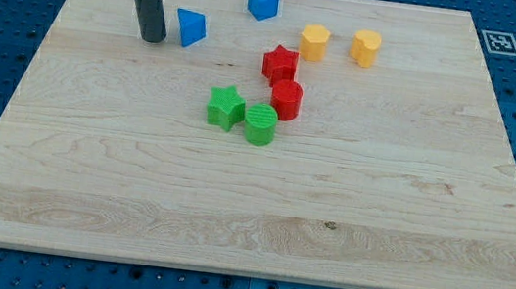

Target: Move blue triangle closer to the blue cube

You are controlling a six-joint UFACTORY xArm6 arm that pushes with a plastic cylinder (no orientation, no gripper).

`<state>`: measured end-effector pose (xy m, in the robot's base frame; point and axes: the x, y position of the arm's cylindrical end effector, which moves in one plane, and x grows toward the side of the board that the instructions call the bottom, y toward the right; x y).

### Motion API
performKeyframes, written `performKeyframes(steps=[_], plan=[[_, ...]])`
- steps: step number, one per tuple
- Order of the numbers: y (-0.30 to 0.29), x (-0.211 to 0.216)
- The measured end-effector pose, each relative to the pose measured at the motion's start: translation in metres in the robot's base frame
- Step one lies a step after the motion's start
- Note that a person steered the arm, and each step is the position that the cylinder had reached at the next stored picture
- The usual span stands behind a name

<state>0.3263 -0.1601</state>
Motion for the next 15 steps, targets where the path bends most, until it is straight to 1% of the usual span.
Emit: performKeyframes(steps=[2,3,5,6,7,10,12,13,14,15], plan=[[0.076,-0.006],[0.095,-0.009],[0.074,-0.015],[0.070,-0.026],[0.070,-0.043],[0.071,-0.063],[0.101,-0.071],[0.113,-0.072],[0.104,-0.063],[0.081,-0.038]])
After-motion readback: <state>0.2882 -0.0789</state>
